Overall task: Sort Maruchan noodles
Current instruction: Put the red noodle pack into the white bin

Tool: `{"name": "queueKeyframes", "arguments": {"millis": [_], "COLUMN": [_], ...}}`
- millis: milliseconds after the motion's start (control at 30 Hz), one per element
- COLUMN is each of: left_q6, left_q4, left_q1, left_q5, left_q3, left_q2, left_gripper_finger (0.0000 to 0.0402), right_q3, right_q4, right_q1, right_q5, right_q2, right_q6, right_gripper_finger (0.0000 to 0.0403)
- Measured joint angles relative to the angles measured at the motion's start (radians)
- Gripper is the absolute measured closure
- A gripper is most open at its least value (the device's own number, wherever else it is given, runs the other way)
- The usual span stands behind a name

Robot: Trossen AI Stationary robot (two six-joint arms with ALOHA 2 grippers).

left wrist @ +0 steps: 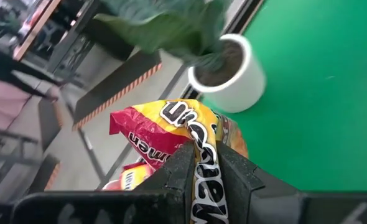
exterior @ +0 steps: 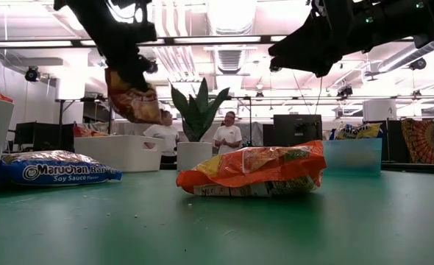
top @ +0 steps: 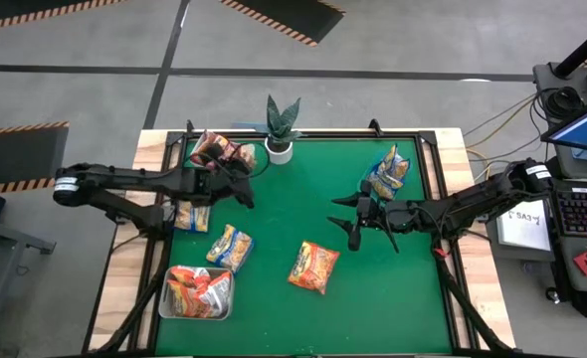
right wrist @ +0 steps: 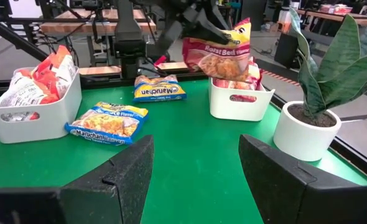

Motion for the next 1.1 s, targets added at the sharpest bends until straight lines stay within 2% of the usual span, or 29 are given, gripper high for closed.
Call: {"name": "queueKeyframes", "arguments": {"millis": [300, 467, 567, 733, 900, 1100], "left_q6": [0.072, 0.117, 0.152, 0.200, 0.224, 0.225], "left_q4": [-0.004, 0.012, 0.097, 0.306, 0.405, 0.483], "left_q1": [0.125, 0.170, 0.191, 0.253, 0.350, 0.436], "left_q5": [0.013, 0.079, 0.095, 0.212, 0.211, 0.213], "left_q3": [-0.002, -0.012, -0.058, -0.199, -0.294, -0.323], "left_q2": [-0.008, -0.042, -0.083, -0.169, -0.195, -0.146], "left_gripper_finger": [0.0365, 0.0365, 0.0365, 0.0365, 0.0365, 0.0365], "right_q3": [0.000, -0.001, -0.001, -0.001, -0.001, -0.001], "right_q4": [0.000, 0.000, 0.000, 0.000, 0.000, 0.000], "right_q1": [0.000, 0.000, 0.000, 0.000, 0.000, 0.000], "right_q5": [0.000, 0.000, 0.000, 0.000, 0.000, 0.000], "right_q2": [0.000, 0.000, 0.000, 0.001, 0.001, 0.001], "right_q6": [0.000, 0.000, -0.001, 0.000, 0.000, 0.000], "right_gripper_finger": [0.0179, 0.0179, 0.0179, 0.0179, 0.0179, 0.0179]}}
